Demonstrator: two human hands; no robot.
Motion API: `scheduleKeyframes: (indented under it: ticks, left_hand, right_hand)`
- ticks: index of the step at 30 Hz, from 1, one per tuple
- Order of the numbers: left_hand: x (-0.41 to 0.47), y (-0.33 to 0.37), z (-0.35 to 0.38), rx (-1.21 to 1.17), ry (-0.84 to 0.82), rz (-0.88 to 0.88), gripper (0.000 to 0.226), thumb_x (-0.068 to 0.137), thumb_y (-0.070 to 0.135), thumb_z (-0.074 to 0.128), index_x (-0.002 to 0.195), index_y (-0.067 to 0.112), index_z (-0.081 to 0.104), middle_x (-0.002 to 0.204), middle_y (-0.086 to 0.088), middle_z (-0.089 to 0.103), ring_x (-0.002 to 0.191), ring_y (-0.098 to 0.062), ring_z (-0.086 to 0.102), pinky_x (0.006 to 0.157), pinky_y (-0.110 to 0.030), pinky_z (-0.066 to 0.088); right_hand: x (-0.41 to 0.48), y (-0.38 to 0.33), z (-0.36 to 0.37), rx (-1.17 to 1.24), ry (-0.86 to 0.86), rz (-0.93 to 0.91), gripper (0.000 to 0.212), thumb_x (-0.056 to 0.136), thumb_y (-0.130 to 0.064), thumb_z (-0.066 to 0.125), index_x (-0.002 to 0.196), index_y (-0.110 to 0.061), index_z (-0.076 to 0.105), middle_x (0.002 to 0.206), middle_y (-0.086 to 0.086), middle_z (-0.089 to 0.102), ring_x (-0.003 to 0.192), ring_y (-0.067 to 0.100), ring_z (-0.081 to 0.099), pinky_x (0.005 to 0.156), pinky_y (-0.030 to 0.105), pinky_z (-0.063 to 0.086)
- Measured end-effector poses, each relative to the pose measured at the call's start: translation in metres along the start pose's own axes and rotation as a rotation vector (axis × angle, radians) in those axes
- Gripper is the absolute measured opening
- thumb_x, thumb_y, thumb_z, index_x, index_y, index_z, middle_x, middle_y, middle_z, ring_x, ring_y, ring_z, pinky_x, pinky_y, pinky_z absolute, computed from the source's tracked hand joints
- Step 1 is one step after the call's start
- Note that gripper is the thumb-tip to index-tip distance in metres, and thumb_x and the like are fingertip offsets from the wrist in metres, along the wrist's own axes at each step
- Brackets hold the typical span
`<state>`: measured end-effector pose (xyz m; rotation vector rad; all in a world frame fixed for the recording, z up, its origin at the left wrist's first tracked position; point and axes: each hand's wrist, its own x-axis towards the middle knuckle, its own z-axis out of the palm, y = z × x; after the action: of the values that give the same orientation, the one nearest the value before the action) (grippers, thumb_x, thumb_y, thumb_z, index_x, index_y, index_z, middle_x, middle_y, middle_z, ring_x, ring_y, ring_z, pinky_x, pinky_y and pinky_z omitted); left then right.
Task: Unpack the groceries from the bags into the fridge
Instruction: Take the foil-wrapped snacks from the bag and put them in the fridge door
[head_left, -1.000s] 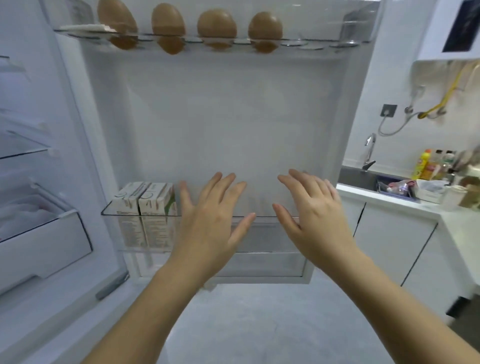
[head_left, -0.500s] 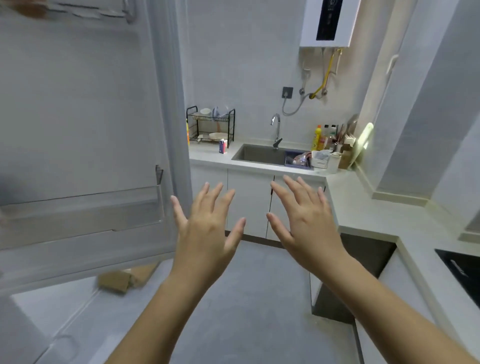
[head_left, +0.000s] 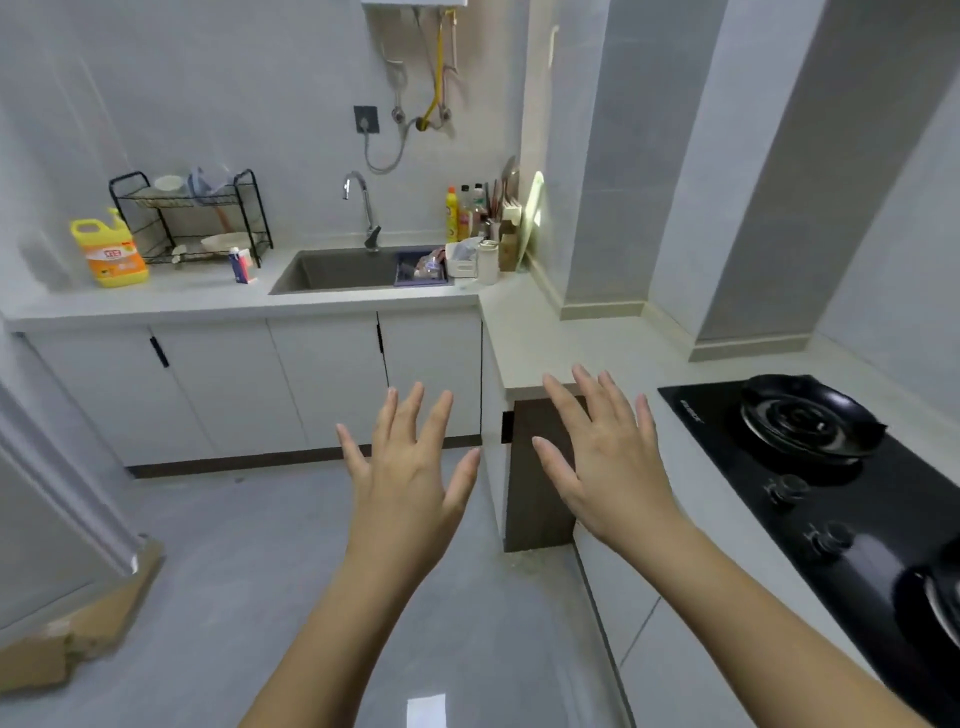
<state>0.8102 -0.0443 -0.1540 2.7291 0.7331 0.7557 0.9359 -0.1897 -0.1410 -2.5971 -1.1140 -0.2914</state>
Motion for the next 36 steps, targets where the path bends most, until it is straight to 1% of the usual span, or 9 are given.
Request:
scheduleKeyframes:
  ticks: [2, 4, 8, 10, 12, 16, 26, 33, 36]
  left_hand:
    - [0.019, 0.017, 0.026, -0.028, -0.038, 0.032, 0.062, 0.096, 0.055, 0.034, 0.152, 0.031, 0.022, 0.161, 0.002, 0.016, 0.149, -0.017, 0.000, 0.112, -0.053, -0.012]
    - [0.041, 0.036, 0.053, -0.070, -0.076, 0.080, 0.061, 0.097, 0.056, 0.031, 0.152, 0.031, 0.021, 0.161, 0.001, 0.015, 0.149, -0.017, -0.001, 0.112, -0.053, -0.012]
    - [0.077, 0.074, 0.104, -0.128, -0.164, 0.165, 0.063, 0.095, 0.055, 0.032, 0.152, 0.031, 0.020, 0.161, 0.001, 0.013, 0.149, -0.018, -0.003, 0.113, -0.057, -0.009]
    - [0.092, 0.096, 0.126, -0.157, -0.193, 0.233, 0.065, 0.094, 0.059, 0.026, 0.151, 0.029, 0.026, 0.160, -0.001, 0.018, 0.149, -0.020, 0.001, 0.113, -0.059, -0.005]
    - [0.100, 0.119, 0.144, -0.170, -0.235, 0.307, 0.070, 0.090, 0.061, 0.018, 0.150, 0.027, 0.027, 0.159, -0.002, 0.021, 0.149, -0.022, 0.004, 0.113, -0.059, -0.004]
    - [0.103, 0.161, 0.171, -0.206, -0.343, 0.406, 0.063, 0.095, 0.054, 0.032, 0.152, 0.029, 0.020, 0.161, -0.002, 0.013, 0.149, -0.021, -0.003, 0.114, -0.058, -0.007]
    - [0.068, 0.253, 0.208, -0.215, -0.480, 0.583, 0.063, 0.096, 0.055, 0.031, 0.153, 0.031, 0.016, 0.161, 0.001, 0.010, 0.149, -0.020, -0.005, 0.115, -0.057, -0.004]
    - [-0.008, 0.340, 0.225, -0.260, -0.572, 0.648, 0.062, 0.097, 0.053, 0.033, 0.152, 0.030, 0.018, 0.161, 0.003, 0.011, 0.149, -0.017, -0.005, 0.115, -0.056, -0.005]
    - [-0.048, 0.374, 0.236, -0.285, -0.614, 0.700, 0.060, 0.097, 0.050, 0.039, 0.151, 0.027, 0.025, 0.160, 0.002, 0.018, 0.149, -0.018, 0.002, 0.117, -0.054, 0.001]
  right_hand:
    - [0.004, 0.027, 0.002, -0.036, -0.019, 0.062, 0.064, 0.096, -0.058, 0.020, 0.154, -0.034, 0.008, 0.163, 0.001, 0.007, 0.150, 0.022, -0.002, 0.118, 0.049, -0.003]
    - [0.009, 0.056, 0.004, -0.073, -0.020, 0.135, 0.074, 0.085, -0.062, 0.003, 0.154, -0.034, 0.007, 0.163, 0.001, 0.006, 0.150, 0.023, -0.001, 0.118, 0.050, -0.003]
    - [0.013, 0.110, 0.006, -0.124, -0.034, 0.272, 0.080, 0.081, -0.061, -0.003, 0.155, -0.033, 0.006, 0.163, 0.002, 0.005, 0.150, 0.024, -0.002, 0.119, 0.051, -0.001]
    - [0.012, 0.136, 0.005, -0.142, -0.039, 0.354, 0.076, 0.083, -0.061, -0.001, 0.155, -0.034, 0.004, 0.163, 0.001, 0.002, 0.150, 0.022, -0.005, 0.119, 0.050, -0.002]
    - [0.004, 0.160, 0.004, -0.156, -0.043, 0.438, 0.066, 0.094, -0.058, 0.012, 0.155, -0.032, 0.004, 0.164, 0.001, 0.001, 0.150, 0.022, -0.005, 0.119, 0.050, -0.002]
    - [-0.022, 0.197, 0.002, -0.181, -0.051, 0.587, 0.062, 0.101, -0.051, 0.028, 0.155, -0.032, 0.005, 0.164, 0.002, 0.001, 0.150, 0.023, -0.006, 0.119, 0.049, -0.003]
    - [-0.098, 0.264, -0.007, -0.154, -0.078, 0.816, 0.063, 0.100, -0.052, 0.031, 0.154, -0.034, 0.006, 0.164, 0.000, 0.000, 0.150, 0.022, -0.007, 0.121, 0.049, -0.001]
    - [-0.198, 0.319, -0.027, -0.154, -0.121, 0.916, 0.062, 0.100, -0.053, 0.030, 0.154, -0.034, 0.007, 0.163, -0.002, 0.003, 0.150, 0.022, -0.004, 0.120, 0.048, -0.002]
    - [-0.248, 0.340, -0.036, -0.116, -0.170, 0.964, 0.061, 0.100, -0.052, 0.029, 0.154, -0.034, 0.008, 0.163, -0.003, 0.003, 0.150, 0.020, -0.004, 0.119, 0.047, -0.002]
